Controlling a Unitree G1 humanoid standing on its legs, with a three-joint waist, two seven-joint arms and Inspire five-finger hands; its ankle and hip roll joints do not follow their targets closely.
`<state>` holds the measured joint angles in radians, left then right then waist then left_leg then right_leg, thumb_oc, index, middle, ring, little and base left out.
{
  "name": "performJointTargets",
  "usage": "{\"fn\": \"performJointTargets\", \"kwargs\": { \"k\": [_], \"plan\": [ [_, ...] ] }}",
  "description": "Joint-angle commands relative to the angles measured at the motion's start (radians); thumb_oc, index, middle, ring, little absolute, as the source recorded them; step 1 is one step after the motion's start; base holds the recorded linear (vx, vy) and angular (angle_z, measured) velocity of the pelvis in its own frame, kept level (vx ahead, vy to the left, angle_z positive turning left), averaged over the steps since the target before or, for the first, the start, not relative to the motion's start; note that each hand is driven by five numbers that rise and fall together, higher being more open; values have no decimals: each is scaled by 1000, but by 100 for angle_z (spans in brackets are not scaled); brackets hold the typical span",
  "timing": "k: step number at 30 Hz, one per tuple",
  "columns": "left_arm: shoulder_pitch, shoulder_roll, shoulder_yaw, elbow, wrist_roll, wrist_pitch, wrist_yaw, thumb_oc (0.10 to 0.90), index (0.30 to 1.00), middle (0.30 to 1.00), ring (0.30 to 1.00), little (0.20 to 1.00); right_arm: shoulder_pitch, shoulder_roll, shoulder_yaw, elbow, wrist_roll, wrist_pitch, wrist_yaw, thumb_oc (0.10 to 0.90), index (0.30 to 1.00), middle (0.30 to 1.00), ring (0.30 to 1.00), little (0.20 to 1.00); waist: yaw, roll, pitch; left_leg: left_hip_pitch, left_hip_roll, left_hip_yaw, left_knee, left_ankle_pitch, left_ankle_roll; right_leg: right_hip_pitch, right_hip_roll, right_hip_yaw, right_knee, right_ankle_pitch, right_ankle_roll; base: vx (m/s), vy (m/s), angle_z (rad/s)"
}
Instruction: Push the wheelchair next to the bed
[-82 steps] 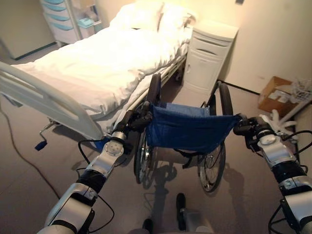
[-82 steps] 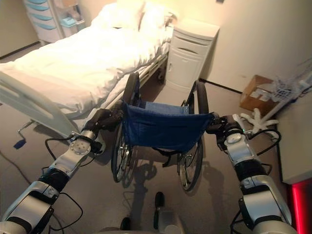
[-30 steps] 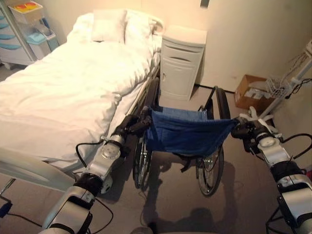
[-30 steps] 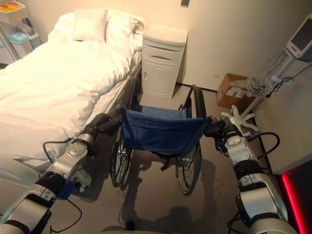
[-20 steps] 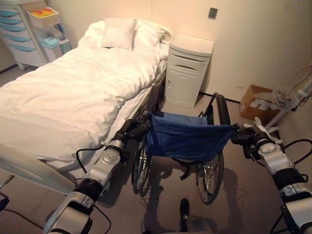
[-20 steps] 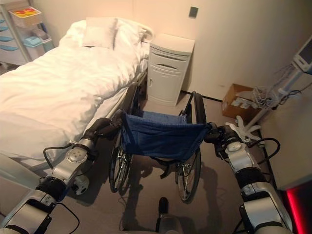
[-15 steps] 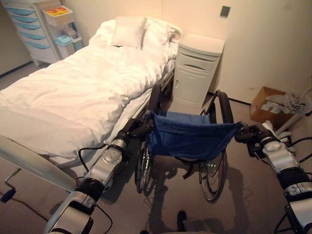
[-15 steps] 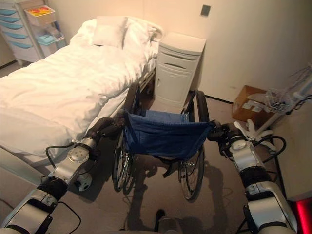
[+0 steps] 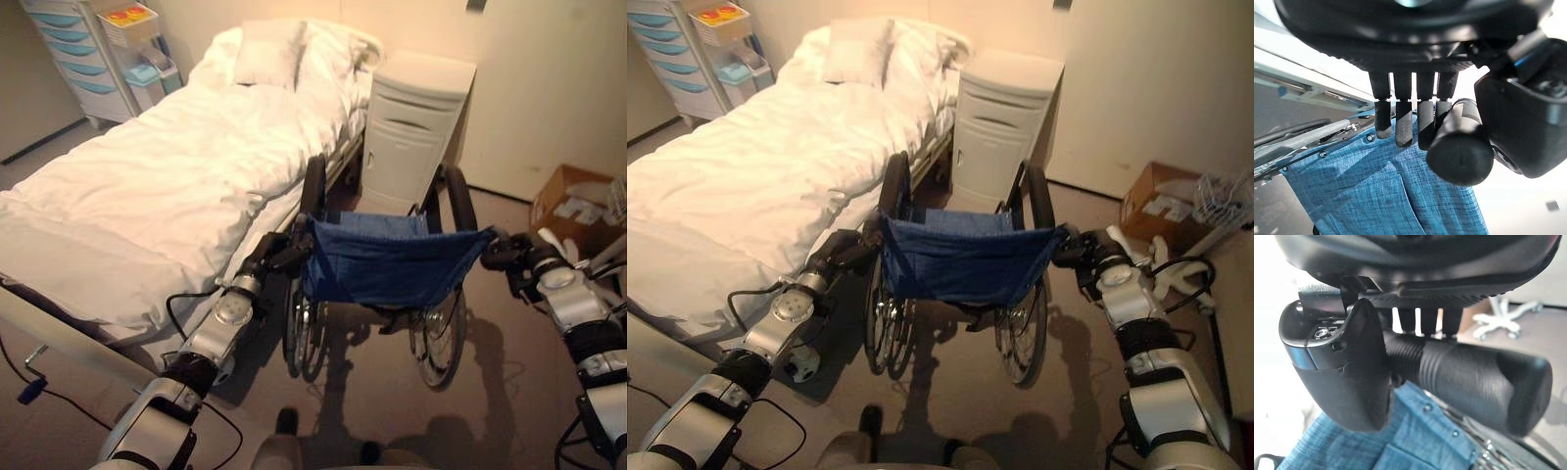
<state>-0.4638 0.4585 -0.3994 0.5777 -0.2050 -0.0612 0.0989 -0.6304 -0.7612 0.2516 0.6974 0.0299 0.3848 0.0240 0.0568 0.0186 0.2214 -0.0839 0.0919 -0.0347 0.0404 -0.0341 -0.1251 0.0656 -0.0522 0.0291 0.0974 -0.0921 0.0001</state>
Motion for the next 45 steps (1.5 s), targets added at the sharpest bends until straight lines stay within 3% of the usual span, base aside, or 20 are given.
{"fn": "performJointTargets", "kwargs": {
  "k": [1,3,8,18,23,25,27,31,34,35,37,38,40,41,42,43,45],
  "plan": [
    [8,66,77,73,46,45,21,400,300,300,300,300,147,140,136,-12,-6,4,230,400,300,300,300,300,5,-41,6,-70,-68,32,42,132,85,127,-34,-65,3,27,105,283,257,-130],
    [21,87,86,60,66,49,7,400,300,300,300,300,171,150,134,-31,-13,12,232,400,300,300,300,300,10,-50,-5,-53,-74,46,59,99,101,118,-65,-83,31,34,122,301,235,-111],
    [58,119,96,17,81,68,17,400,300,300,300,300,212,176,126,-34,-9,-36,203,400,300,300,300,300,29,-60,-39,-25,-101,65,42,76,133,65,-120,-116,96,126,159,235,182,-54],
    [37,107,72,41,93,46,21,400,300,300,300,300,181,212,133,2,6,-90,135,400,300,300,300,300,43,-55,-64,-6,-137,61,17,56,170,41,-145,-75,201,268,178,179,116,-8],
    [42,100,60,55,102,35,34,400,300,300,300,300,166,213,140,9,17,-117,82,400,300,300,300,300,51,-56,-72,-6,-152,63,38,37,188,33,-113,-74,253,276,172,162,43,-4],
    [38,93,58,62,100,43,42,400,300,300,300,300,155,213,145,10,17,-110,72,400,300,300,300,300,35,-55,-67,25,-153,56,28,31,186,-17,-103,-78,203,253,165,238,-25,-5],
    [43,99,68,45,101,52,47,400,300,300,300,300,131,198,153,-16,25,-78,75,400,300,300,300,300,-3,-47,-39,89,-151,32,4,4,181,-164,-91,-87,137,240,153,225,-85,-9],
    [27,119,79,33,94,64,39,400,300,300,300,300,91,176,163,-46,75,-22,94,400,300,300,300,300,-36,-60,-12,148,-171,-6,-1,-47,184,-257,-73,-94,11,258,151,238,-168,29],
    [23,126,91,37,82,69,47,400,300,300,300,300,64,179,176,-54,81,10,109,400,300,300,300,300,-42,-66,-7,156,-167,-6,18,-63,178,-255,-59,-97,7,249,149,138,-166,62],
    [21,126,98,35,64,75,59,400,300,300,300,300,67,180,172,-67,83,20,117,400,300,300,300,300,-43,-70,-9,146,-163,19,38,-68,177,-233,-58,-115,21,230,147,162,-169,74],
    [13,107,93,43,40,84,55,400,300,300,300,300,74,176,166,-48,79,7,127,400,300,300,300,300,-53,-73,-18,141,-144,8,111,-93,159,-208,-54,-97,41,185,129,198,-145,48],
    [11,97,87,44,53,91,58,400,300,300,300,300,84,174,163,-38,74,-1,130,400,300,300,300,300,-60,-74,-27,151,-122,7,149,-84,143,-191,-56,-113,38,173,115,192,-69,21],
    [15,69,70,75,27,76,77,400,300,300,300,300,106,167,168,-13,70,-33,123,400,300,300,300,300,-66,-82,-34,121,-61,22,287,24,104,-142,-68,-156,11,162,88,219,-64,63],
    [15,68,70,76,27,75,77,400,300,300,300,300,106,167,168,-12,70,-33,123,400,300,300,300,300,-66,-81,-34,119,-60,20,289,23,104,-141,-68,-157,10,162,88,189,-36,74],
    [8,57,67,87,11,68,73,400,300,300,300,300,100,165,171,-2,75,-35,109,400,300,300,300,300,-57,-81,-26,79,-45,32,287,63,93,-97,-62,-157,-8,151,83,158,16,34],
    [-6,42,67,98,24,69,61,400,300,300,300,300,80,169,174,15,84,-28,94,400,300,300,300,300,-43,-72,-12,39,-33,56,192,89,76,-35,-44,-147,-38,138,89,224,35,25],
    [-27,25,54,113,36,69,61,400,300,300,300,300,74,170,165,29,96,-32,77,400,300,300,300,300,-32,-68,8,1,-30,87,151,101,61,12,-42,-149,-69,132,92,135,44,18]
  ]
}}
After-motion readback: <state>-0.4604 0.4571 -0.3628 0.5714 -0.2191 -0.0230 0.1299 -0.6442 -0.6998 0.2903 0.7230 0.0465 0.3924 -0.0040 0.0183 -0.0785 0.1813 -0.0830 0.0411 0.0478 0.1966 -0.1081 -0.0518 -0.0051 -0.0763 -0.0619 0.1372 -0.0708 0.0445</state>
